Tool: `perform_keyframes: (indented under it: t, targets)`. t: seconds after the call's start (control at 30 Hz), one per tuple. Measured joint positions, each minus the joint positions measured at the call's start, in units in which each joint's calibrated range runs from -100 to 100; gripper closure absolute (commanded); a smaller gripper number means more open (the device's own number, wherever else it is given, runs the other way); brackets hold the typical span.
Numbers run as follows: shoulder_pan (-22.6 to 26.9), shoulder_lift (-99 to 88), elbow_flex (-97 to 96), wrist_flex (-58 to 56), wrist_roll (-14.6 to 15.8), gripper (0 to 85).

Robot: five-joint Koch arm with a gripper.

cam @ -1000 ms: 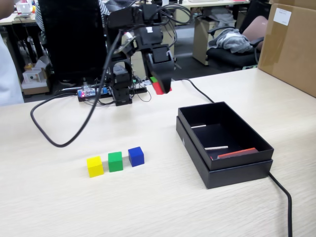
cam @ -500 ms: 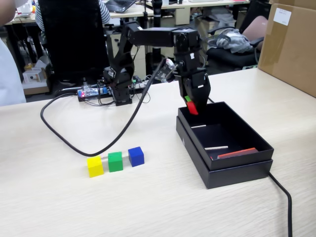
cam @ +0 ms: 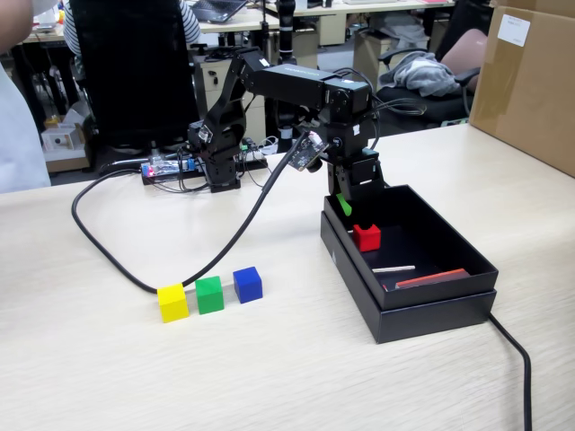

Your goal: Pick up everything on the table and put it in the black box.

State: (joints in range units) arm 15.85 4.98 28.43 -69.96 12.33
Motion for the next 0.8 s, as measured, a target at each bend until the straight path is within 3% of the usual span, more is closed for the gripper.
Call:
perform_keyframes:
  t: [0.3, 0.5, 0.63, 0.73, 0.8]
  targets:
    - [-2.78, -25.24, -8.12, -0.39, -1.32, 35.0]
    - [-10.01, -42.33, -10.95, -0.77, -7.33, 37.9]
    - [-15.92, -43.11, -11.14, -0.77, -10.84, 40.0]
    - [-19.58, -41.29, -11.05, -0.77, -11.97, 38.6]
    - [-21.25, -38.83, -11.14, -0.77, -11.82, 33.1]
